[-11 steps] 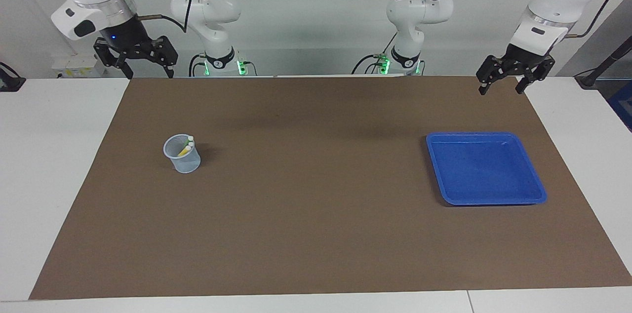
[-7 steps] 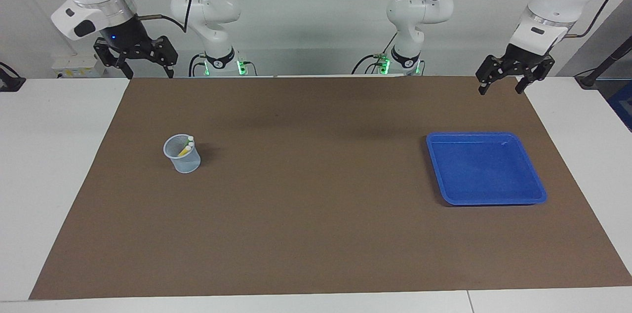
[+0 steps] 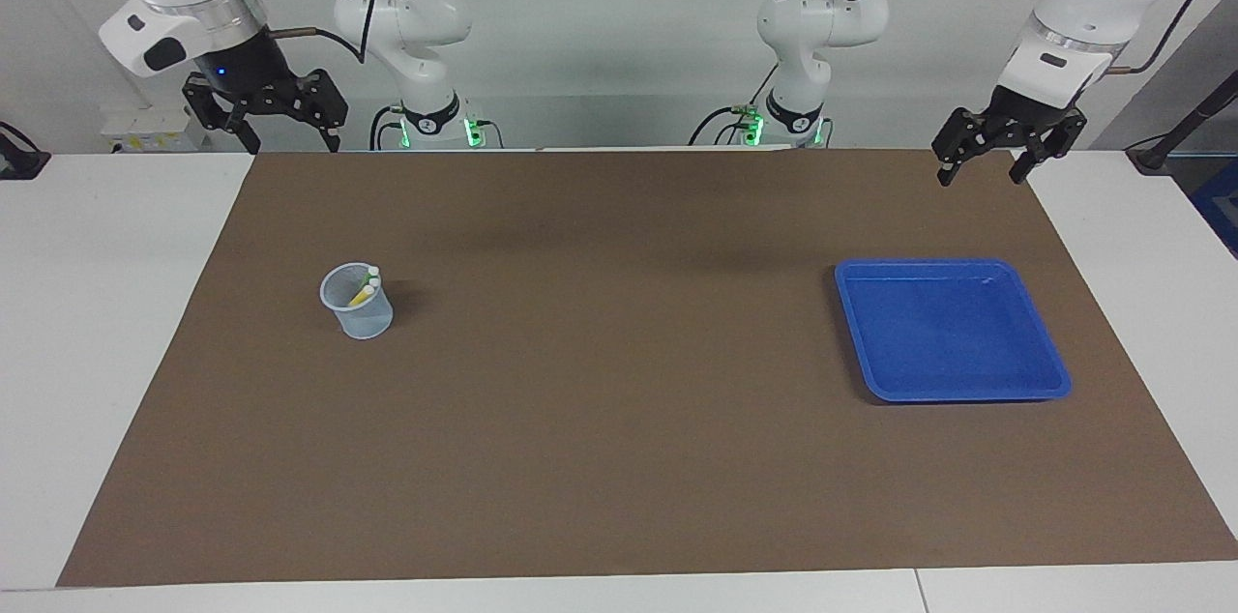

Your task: Right arm passes pens to left for tray arrangement

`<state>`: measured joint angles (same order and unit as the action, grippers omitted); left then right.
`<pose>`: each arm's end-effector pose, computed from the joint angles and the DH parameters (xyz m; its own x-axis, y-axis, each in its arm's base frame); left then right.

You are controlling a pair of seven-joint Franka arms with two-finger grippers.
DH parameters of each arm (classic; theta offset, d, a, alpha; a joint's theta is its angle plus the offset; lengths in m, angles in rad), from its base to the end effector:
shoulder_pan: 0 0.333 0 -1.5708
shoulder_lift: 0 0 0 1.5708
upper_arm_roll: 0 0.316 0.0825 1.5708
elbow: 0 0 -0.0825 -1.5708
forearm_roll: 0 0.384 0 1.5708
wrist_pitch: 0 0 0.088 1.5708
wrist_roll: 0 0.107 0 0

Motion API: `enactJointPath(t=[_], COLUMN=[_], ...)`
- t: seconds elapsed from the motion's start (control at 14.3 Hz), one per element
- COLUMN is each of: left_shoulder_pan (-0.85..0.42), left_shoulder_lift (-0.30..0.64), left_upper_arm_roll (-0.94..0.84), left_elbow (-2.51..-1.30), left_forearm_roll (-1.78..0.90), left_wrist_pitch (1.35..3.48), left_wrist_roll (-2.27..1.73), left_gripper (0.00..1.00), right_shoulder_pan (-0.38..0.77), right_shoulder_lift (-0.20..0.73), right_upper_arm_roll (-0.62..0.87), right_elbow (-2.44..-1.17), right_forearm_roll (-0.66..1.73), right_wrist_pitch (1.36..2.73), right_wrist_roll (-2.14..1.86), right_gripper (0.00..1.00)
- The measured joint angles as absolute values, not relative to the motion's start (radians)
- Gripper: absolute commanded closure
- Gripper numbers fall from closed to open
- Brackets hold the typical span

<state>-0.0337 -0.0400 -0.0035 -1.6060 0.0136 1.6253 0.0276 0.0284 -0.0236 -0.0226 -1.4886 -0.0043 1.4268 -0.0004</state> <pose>0.5473 -0.0190 0.6348 0.9961 -0.0654 0.0589 -0.0646 -0.9978 -0.0154 0.5320 0.0024 0.6632 0.9993 0.0056 -0.0382 0.0058 -1.0000 0.0037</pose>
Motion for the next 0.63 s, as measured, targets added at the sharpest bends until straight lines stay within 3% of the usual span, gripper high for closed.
enactJointPath(t=[0.28, 0.63], left_shoulder_pan=[-0.034, -0.034], left_shoulder_lift=[-0.04, -0.04], left_upper_arm_roll=[-0.003, -0.003], left_elbow=[-1.606, -1.606], left_forearm_roll=[0.014, 0.014], left_wrist_pitch=[1.625, 1.625], left_wrist_roll=[0.028, 0.028], left_gripper=[0.0, 0.0], right_shoulder_pan=[0.037, 0.033], right_shoulder_lift=[-0.038, -0.092], right_upper_arm_roll=[-0.016, -0.016], right_elbow=[-1.5, -1.685], right_forearm_roll=[-0.004, -0.004], right_wrist_pitch=[1.433, 1.621], right_wrist_roll=[0.0, -0.021], right_gripper=[0.0, 0.0])
